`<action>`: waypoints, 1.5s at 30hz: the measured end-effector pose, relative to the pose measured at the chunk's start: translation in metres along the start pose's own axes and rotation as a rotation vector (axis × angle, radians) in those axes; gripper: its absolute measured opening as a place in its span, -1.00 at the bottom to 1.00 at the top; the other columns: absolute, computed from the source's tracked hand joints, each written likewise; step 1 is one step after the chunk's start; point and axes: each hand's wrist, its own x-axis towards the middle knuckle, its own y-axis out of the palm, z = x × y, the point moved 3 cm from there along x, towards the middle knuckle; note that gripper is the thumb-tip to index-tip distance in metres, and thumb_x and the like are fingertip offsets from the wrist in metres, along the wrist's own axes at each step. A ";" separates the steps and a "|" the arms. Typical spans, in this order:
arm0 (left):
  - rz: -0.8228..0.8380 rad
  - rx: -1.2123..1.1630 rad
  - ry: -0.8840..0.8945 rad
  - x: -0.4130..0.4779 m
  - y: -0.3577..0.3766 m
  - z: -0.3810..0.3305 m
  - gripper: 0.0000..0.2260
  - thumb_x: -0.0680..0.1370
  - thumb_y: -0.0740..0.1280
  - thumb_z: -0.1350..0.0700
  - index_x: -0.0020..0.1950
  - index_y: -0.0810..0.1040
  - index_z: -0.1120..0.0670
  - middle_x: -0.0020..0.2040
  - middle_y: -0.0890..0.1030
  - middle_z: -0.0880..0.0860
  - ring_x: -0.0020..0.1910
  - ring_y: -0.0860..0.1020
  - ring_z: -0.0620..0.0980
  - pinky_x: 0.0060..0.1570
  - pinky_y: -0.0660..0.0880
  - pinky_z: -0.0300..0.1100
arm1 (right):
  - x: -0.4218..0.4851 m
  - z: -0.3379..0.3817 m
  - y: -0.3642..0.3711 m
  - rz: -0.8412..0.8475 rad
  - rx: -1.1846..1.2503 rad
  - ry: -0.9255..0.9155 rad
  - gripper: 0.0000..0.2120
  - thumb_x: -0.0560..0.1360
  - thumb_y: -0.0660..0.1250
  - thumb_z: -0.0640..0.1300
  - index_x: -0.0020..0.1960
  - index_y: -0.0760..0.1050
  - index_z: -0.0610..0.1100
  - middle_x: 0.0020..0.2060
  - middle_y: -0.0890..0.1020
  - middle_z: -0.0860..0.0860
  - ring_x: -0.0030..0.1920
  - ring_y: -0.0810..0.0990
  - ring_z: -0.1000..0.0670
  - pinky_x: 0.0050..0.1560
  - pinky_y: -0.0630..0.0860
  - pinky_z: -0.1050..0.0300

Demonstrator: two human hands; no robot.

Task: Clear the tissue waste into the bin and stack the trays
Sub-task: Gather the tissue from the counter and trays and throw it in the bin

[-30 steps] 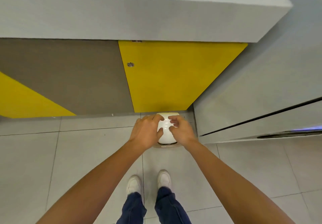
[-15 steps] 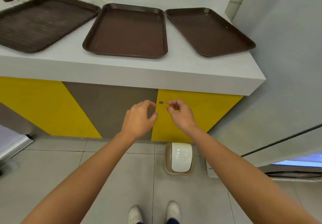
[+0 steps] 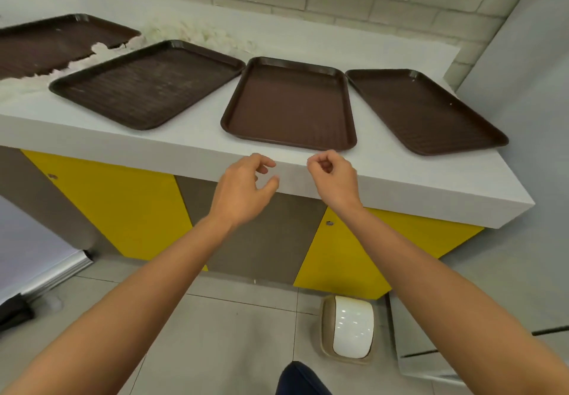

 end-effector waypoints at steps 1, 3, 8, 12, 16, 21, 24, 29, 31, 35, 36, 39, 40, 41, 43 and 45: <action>-0.013 -0.002 -0.008 0.008 -0.004 0.003 -0.79 0.50 0.32 0.00 0.13 0.51 -0.04 0.02 0.55 -0.10 -0.08 0.49 -0.12 -0.13 0.35 -0.26 | 0.007 0.004 0.004 -0.003 0.007 -0.012 -0.93 0.48 0.29 -0.12 -0.14 0.54 -0.07 -0.30 0.54 0.12 -0.27 0.48 0.15 -0.30 0.36 0.48; -0.038 -0.004 -0.013 0.025 -0.012 0.009 -0.79 0.51 0.32 0.00 0.13 0.51 -0.05 0.02 0.55 -0.10 -0.08 0.48 -0.13 -0.15 0.34 -0.27 | 0.023 0.013 0.014 0.008 0.036 -0.035 -0.93 0.47 0.29 -0.14 -0.15 0.54 -0.07 -0.32 0.54 0.12 -0.30 0.46 0.15 -0.29 0.37 0.45; -0.079 0.008 0.016 0.082 -0.023 0.028 -0.80 0.50 0.33 0.02 0.11 0.53 -0.02 0.01 0.57 -0.09 -0.10 0.49 -0.15 -0.12 0.36 -0.31 | 0.074 0.028 0.046 0.045 0.081 -0.074 -0.94 0.47 0.31 -0.15 -0.14 0.56 -0.10 -0.32 0.53 0.11 -0.32 0.46 0.17 -0.31 0.37 0.53; -0.104 -0.009 -0.008 0.137 -0.030 0.044 -0.81 0.49 0.34 0.03 0.10 0.54 -0.02 -0.04 0.58 -0.07 -0.12 0.50 -0.12 -0.11 0.40 -0.29 | 0.124 0.036 0.071 0.093 0.081 -0.072 -0.93 0.48 0.31 -0.13 -0.11 0.56 -0.09 -0.25 0.57 0.08 -0.25 0.49 0.16 -0.26 0.39 0.50; -0.107 0.027 -0.004 0.196 -0.035 0.056 -0.82 0.50 0.34 0.02 0.09 0.54 -0.02 -0.05 0.56 -0.10 -0.14 0.50 -0.13 -0.14 0.37 -0.30 | 0.178 0.044 0.091 0.115 0.064 -0.062 -0.92 0.50 0.31 -0.12 -0.06 0.57 -0.09 -0.22 0.58 0.09 -0.21 0.50 0.16 -0.27 0.40 0.53; -0.130 0.050 -0.038 0.258 -0.035 0.077 -0.81 0.51 0.33 0.00 0.10 0.53 -0.02 -0.04 0.54 -0.11 -0.10 0.51 -0.13 -0.08 0.46 -0.24 | 0.236 0.050 0.119 0.131 0.040 -0.032 -0.92 0.51 0.31 -0.10 -0.03 0.55 -0.06 -0.21 0.55 0.13 -0.20 0.50 0.16 -0.27 0.41 0.46; -0.115 0.039 -0.047 0.284 -0.033 0.089 -0.81 0.51 0.33 0.01 0.11 0.53 -0.01 -0.02 0.56 -0.08 -0.07 0.51 -0.12 -0.03 0.46 -0.25 | 0.259 0.053 0.137 0.153 0.025 -0.016 -0.91 0.51 0.31 -0.10 0.01 0.52 -0.04 -0.15 0.54 0.11 -0.18 0.49 0.16 -0.23 0.38 0.43; -0.097 0.006 -0.005 0.335 -0.039 0.111 -0.81 0.51 0.33 0.04 0.11 0.54 0.01 -0.04 0.57 -0.05 -0.14 0.50 -0.13 -0.11 0.42 -0.28 | 0.304 0.059 0.169 0.148 0.012 -0.027 -0.84 0.50 0.33 -0.09 0.07 0.49 -0.07 -0.02 0.56 -0.01 -0.18 0.49 0.15 -0.14 0.41 0.36; -0.089 0.003 0.018 0.358 -0.042 0.124 -0.81 0.50 0.33 0.04 0.10 0.54 0.01 -0.04 0.57 -0.04 -0.15 0.51 -0.11 -0.08 0.48 -0.22 | 0.323 0.063 0.183 0.139 -0.002 -0.038 -0.81 0.50 0.33 -0.08 0.09 0.48 -0.07 0.02 0.55 -0.03 -0.18 0.49 0.15 -0.12 0.42 0.35; -0.056 -0.005 0.044 0.408 -0.052 0.146 -0.80 0.50 0.33 0.05 0.11 0.54 0.03 -0.04 0.57 -0.02 -0.13 0.50 -0.10 -0.08 0.45 -0.23 | 0.362 0.075 0.208 0.081 0.015 -0.012 -0.75 0.50 0.32 -0.07 0.15 0.47 -0.12 0.08 0.54 -0.05 -0.06 0.49 0.12 -0.04 0.39 0.31; -0.045 -0.006 0.055 0.421 -0.056 0.152 -0.79 0.50 0.33 0.05 0.12 0.54 0.03 -0.03 0.58 -0.02 -0.12 0.51 -0.09 -0.08 0.45 -0.22 | 0.372 0.078 0.215 0.077 0.015 -0.001 -0.74 0.51 0.31 -0.07 0.16 0.47 -0.13 0.09 0.54 -0.05 -0.03 0.48 0.11 -0.04 0.38 0.31; 0.001 0.009 0.068 0.458 -0.064 0.169 -0.78 0.51 0.32 0.03 0.14 0.52 0.02 -0.01 0.57 -0.01 -0.08 0.53 -0.05 -0.08 0.45 -0.20 | 0.403 0.087 0.235 0.072 -0.009 0.035 -0.71 0.54 0.27 -0.05 0.22 0.42 -0.12 0.14 0.50 -0.04 0.01 0.46 0.09 0.01 0.35 0.27; 0.021 0.016 0.066 0.469 -0.064 0.176 -0.78 0.51 0.32 0.02 0.14 0.51 0.00 0.00 0.56 -0.01 -0.05 0.53 -0.04 -0.07 0.44 -0.20 | 0.413 0.089 0.241 0.060 -0.017 0.046 -0.70 0.54 0.26 -0.05 0.23 0.41 -0.12 0.16 0.49 -0.04 0.05 0.47 0.07 0.02 0.35 0.26; 0.038 0.020 0.063 0.480 -0.065 0.182 -0.78 0.51 0.32 0.02 0.15 0.50 -0.01 0.02 0.55 -0.02 -0.02 0.52 -0.03 -0.06 0.44 -0.19 | 0.423 0.090 0.247 0.046 -0.031 0.051 -0.69 0.55 0.26 -0.05 0.25 0.39 -0.12 0.18 0.47 -0.05 0.10 0.47 0.04 0.05 0.35 0.25; 0.052 0.030 0.067 0.499 -0.064 0.194 -0.77 0.51 0.32 0.02 0.16 0.49 -0.02 0.04 0.53 -0.03 0.04 0.50 0.00 -0.01 0.45 -0.15 | 0.444 0.091 0.262 0.038 -0.066 0.050 -0.66 0.54 0.26 -0.07 0.28 0.36 -0.13 0.22 0.44 -0.06 0.21 0.44 0.00 0.12 0.35 0.22; 0.046 0.046 0.075 0.513 -0.062 0.204 -0.75 0.51 0.32 0.01 0.17 0.48 -0.02 0.07 0.52 -0.02 0.09 0.48 0.02 0.02 0.46 -0.13 | 0.464 0.090 0.276 0.045 -0.125 0.049 -0.61 0.53 0.28 -0.08 0.32 0.32 -0.12 0.26 0.42 -0.08 0.28 0.40 -0.03 0.21 0.35 0.17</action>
